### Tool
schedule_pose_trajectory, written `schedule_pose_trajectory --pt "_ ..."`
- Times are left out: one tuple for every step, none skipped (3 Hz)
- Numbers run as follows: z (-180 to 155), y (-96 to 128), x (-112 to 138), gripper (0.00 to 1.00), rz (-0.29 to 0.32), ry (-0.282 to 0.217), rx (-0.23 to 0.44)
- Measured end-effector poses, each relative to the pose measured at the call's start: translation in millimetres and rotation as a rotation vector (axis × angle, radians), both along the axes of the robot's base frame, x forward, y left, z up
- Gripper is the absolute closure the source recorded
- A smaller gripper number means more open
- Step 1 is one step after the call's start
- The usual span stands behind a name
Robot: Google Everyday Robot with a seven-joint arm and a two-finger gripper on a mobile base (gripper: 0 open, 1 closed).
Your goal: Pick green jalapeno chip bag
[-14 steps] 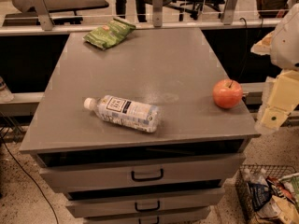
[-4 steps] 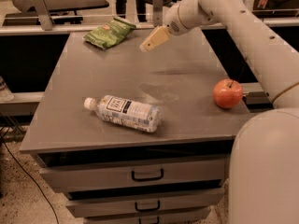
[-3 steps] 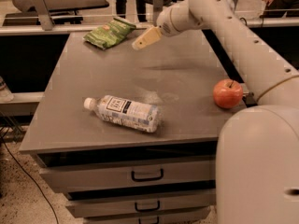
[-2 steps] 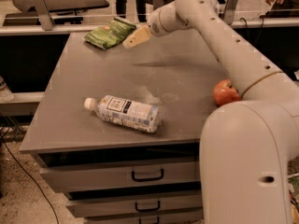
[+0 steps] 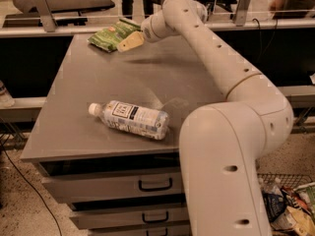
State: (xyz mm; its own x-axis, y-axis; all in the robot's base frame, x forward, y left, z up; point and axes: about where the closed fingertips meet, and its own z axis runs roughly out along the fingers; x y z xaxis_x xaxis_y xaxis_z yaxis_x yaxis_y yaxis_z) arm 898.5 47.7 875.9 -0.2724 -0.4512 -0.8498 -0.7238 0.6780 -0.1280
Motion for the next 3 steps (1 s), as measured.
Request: schedule_pose_trajectory --pt "-5 20 16 0.00 -0.017 -0.004 0.014" --pt "-9 39 26 0.00 -0.028 -0.010 0.011" --pt "-11 53 33 0.00 -0.029 -0.016 0.008"
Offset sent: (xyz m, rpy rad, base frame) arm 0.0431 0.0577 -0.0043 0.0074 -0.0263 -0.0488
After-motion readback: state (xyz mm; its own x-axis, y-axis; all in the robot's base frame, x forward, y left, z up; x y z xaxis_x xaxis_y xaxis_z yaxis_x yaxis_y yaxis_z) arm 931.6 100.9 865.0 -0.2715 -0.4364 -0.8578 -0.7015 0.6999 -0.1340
